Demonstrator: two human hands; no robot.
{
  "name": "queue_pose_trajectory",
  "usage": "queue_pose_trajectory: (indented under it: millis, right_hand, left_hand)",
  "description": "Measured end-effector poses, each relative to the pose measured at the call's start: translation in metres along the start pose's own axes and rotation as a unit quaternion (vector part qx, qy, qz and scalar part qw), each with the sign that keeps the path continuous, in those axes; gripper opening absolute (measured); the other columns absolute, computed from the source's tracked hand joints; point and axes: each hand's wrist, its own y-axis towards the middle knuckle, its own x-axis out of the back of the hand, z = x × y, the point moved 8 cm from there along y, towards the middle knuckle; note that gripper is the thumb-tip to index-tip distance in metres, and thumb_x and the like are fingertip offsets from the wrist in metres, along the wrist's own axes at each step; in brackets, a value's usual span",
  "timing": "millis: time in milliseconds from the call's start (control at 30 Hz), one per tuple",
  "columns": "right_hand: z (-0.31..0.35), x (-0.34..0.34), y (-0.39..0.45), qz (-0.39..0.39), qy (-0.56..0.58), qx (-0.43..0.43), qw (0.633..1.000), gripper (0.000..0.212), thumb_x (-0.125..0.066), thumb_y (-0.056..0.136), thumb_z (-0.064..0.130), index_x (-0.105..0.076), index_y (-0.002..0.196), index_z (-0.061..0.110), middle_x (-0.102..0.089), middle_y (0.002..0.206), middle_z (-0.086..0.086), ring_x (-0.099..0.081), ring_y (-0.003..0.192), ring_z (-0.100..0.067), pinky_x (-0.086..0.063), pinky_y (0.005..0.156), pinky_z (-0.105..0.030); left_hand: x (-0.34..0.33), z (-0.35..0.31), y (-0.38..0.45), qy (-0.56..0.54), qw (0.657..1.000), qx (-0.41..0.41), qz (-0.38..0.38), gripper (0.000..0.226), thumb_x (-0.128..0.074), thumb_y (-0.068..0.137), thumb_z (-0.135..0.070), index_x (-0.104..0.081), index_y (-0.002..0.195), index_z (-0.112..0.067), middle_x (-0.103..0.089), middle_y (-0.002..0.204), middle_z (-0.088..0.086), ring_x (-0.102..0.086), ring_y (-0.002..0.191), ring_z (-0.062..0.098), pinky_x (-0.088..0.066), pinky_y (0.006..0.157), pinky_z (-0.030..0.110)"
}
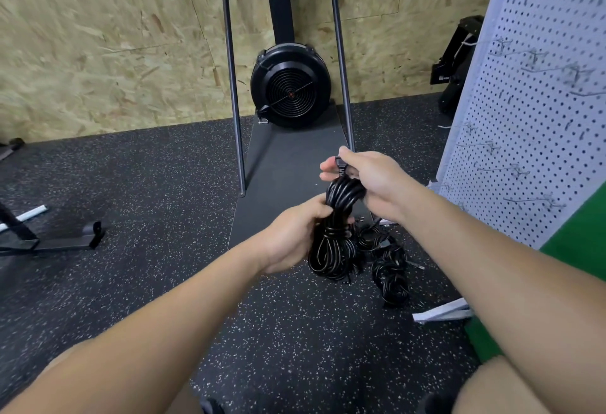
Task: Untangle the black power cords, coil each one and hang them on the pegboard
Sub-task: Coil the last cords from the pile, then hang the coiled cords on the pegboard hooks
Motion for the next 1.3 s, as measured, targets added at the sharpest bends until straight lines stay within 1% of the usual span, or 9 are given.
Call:
queue_pose_trajectory:
  millis: [200,367,567,633,767,833,1000,1133,1300]
  right_hand:
    - [0.019,-0.001,-0.017,0.057,-0.065,0.009,0.996,0.040,-0.066,0.110,0.035,-0.077,0.119,-0.002,-0.081,0.124,-0.011,-0.077,0.119,-0.028,-0.057,0.105,-0.040]
    - [0.046,0.003,-0.042,0.084,-0.155,0.070,0.982,0.059,-0.082,0.090,0.062,-0.077,0.132,0.022,-0.076,0.135,0.003,-0.066,0.133,-0.018,-0.044,0.123,-0.047]
    - [0.038,0.035,-0.084,0.072,-0.138,0.016,0.988,0.080,-0.071,0.087,0.081,-0.065,0.144,0.025,-0.073,0.140,0.002,-0.070,0.130,-0.022,-0.053,0.113,-0.055]
    - [0.033,0.051,-0.099,0.062,-0.149,0.024,0.987,0.078,-0.070,0.090,0.077,-0.065,0.147,0.025,-0.071,0.144,0.001,-0.069,0.132,-0.020,-0.054,0.114,-0.053]
    - [0.044,0.066,-0.129,0.056,-0.193,0.078,0.976,0.016,-0.072,0.107,0.030,-0.074,0.123,0.029,-0.076,0.124,0.003,-0.069,0.125,-0.016,-0.057,0.113,-0.048]
    - [0.047,0.072,-0.137,0.045,-0.212,0.106,0.970,0.014,-0.078,0.101,0.016,-0.076,0.112,0.023,-0.082,0.108,-0.002,-0.076,0.109,-0.020,-0.061,0.104,-0.044]
    - [0.062,0.098,-0.136,-0.098,-0.349,0.169,0.917,0.027,-0.090,0.087,0.030,-0.065,0.080,0.025,-0.073,0.075,0.005,-0.062,0.067,-0.012,-0.049,0.069,-0.036]
    - [0.069,0.121,-0.120,-0.127,-0.304,0.176,0.928,0.021,-0.091,0.090,0.024,-0.076,0.104,0.027,-0.081,0.102,0.009,-0.077,0.096,-0.007,-0.062,0.094,-0.036]
    - [0.064,0.146,-0.077,-0.142,-0.282,0.175,0.933,0.025,-0.083,0.096,0.027,-0.077,0.120,0.028,-0.082,0.110,0.012,-0.077,0.103,-0.003,-0.062,0.103,-0.040]
  left_hand:
    - [-0.003,-0.010,-0.003,0.093,0.995,-0.047,-0.008,0.039,-0.070,0.107,-0.014,-0.065,0.146,-0.017,-0.074,0.138,0.011,-0.070,0.130,0.029,-0.056,0.111,0.041]
    - [0.003,-0.037,-0.006,0.252,0.947,-0.126,-0.157,0.055,-0.098,0.082,-0.028,-0.070,0.129,-0.025,-0.080,0.118,-0.007,-0.076,0.111,0.014,-0.058,0.105,0.040]
    - [-0.014,-0.074,-0.013,0.194,0.931,-0.176,-0.254,0.061,-0.103,0.070,-0.040,-0.067,0.114,-0.019,-0.081,0.107,-0.004,-0.078,0.101,0.017,-0.064,0.091,0.038]
    - [-0.024,-0.080,-0.012,0.171,0.936,-0.167,-0.258,0.063,-0.103,0.067,-0.049,-0.070,0.111,-0.018,-0.081,0.106,0.000,-0.080,0.100,0.023,-0.066,0.091,0.049]
    - [-0.051,-0.090,-0.008,0.145,0.947,-0.148,-0.246,0.074,-0.105,0.061,-0.055,-0.072,0.109,-0.009,-0.078,0.107,0.018,-0.080,0.100,0.037,-0.064,0.089,0.063]
    - [-0.067,-0.093,-0.004,0.149,0.948,-0.149,-0.237,0.077,-0.106,0.057,-0.053,-0.072,0.109,-0.009,-0.077,0.112,0.021,-0.078,0.104,0.040,-0.064,0.088,0.064]
    - [-0.094,-0.102,0.020,0.197,0.943,-0.154,-0.219,0.073,-0.105,0.053,-0.061,-0.073,0.104,-0.019,-0.079,0.104,0.012,-0.078,0.101,0.037,-0.065,0.087,0.061]
    - [-0.101,-0.114,0.049,0.172,0.960,-0.166,-0.143,0.043,-0.097,0.078,-0.039,-0.080,0.112,-0.019,-0.081,0.104,0.011,-0.078,0.099,0.032,-0.062,0.099,0.060]
    - [-0.077,-0.102,0.108,0.131,0.974,-0.165,-0.080,0.028,-0.075,0.102,-0.007,-0.078,0.129,-0.016,-0.080,0.107,-0.004,-0.071,0.094,0.010,-0.058,0.084,0.028]
